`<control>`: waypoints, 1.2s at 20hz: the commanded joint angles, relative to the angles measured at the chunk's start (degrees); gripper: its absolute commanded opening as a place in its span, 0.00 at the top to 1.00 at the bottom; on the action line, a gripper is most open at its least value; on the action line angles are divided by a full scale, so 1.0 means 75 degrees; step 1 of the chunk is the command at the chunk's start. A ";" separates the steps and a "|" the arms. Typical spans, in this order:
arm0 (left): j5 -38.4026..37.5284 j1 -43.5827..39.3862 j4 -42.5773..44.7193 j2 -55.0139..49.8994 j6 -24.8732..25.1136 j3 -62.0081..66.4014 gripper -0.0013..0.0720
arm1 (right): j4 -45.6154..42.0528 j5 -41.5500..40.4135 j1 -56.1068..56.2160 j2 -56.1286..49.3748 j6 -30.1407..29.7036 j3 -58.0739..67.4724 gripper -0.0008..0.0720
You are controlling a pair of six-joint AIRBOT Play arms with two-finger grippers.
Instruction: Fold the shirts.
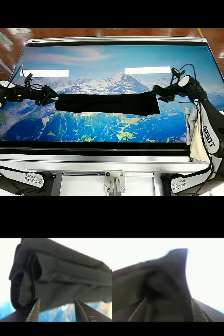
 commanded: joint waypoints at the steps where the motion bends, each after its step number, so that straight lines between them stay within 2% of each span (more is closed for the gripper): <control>1: -0.0697 0.0204 -0.0006 0.0108 -0.0032 0.0254 0.27 | 0.0154 0.1040 -0.0548 -0.0178 0.0020 0.0070 0.04; 3: -0.0691 0.0166 -0.0017 0.0251 -0.0029 0.0280 0.27 | 0.1064 0.1233 -0.0641 -0.0402 -0.0475 0.0070 0.04; 6: -0.0711 0.0152 -0.0017 0.0358 -0.0026 0.0280 0.27 | 0.1816 0.1227 -0.0527 -0.0781 -0.0592 0.0070 0.04; 9: -0.0921 0.0146 -0.0020 0.0373 0.0003 0.0280 0.27 | 0.1891 0.1119 -0.0309 -0.1093 -0.0399 0.0070 0.04; 11: -0.1043 0.0108 -0.0017 0.0373 0.0122 0.0280 0.35 | 0.1859 0.1005 -0.0219 -0.1148 -0.0149 0.0070 0.07; 12: -0.1032 0.0061 -0.0023 0.0370 0.0184 0.0280 0.36 | 0.1833 0.1005 -0.0189 -0.1163 0.0058 0.0070 0.29; 14: -0.1008 -0.0128 -0.0023 0.0370 0.0230 0.0280 0.36 | 0.1714 0.1026 -0.0189 -0.1183 0.0551 0.0070 0.55; 16: -0.1000 -0.0402 -0.0023 0.0370 0.0239 0.0280 0.36 | 0.1789 0.1125 -0.0189 -0.1183 0.0562 0.0070 0.90; 19: -0.0772 -0.0921 -0.0076 0.0370 0.0233 0.0277 0.38 | 0.2055 0.1483 -0.0189 -0.0956 -0.0099 0.0079 0.91; 21: -0.0484 -0.1425 -0.0338 0.0364 0.0248 0.0274 0.66 | 0.1996 0.1574 -0.0192 -0.0440 -0.0283 0.0079 0.91; 22: -0.0280 -0.1754 -0.0568 0.0353 0.0411 0.0274 0.74 | 0.1970 0.1585 -0.0198 -0.0099 -0.0289 0.0079 0.91; 24: 0.0251 -0.2503 -0.1055 0.0268 0.0656 0.0274 0.84 | 0.1973 0.1667 -0.0198 0.0545 -0.0286 0.0079 0.91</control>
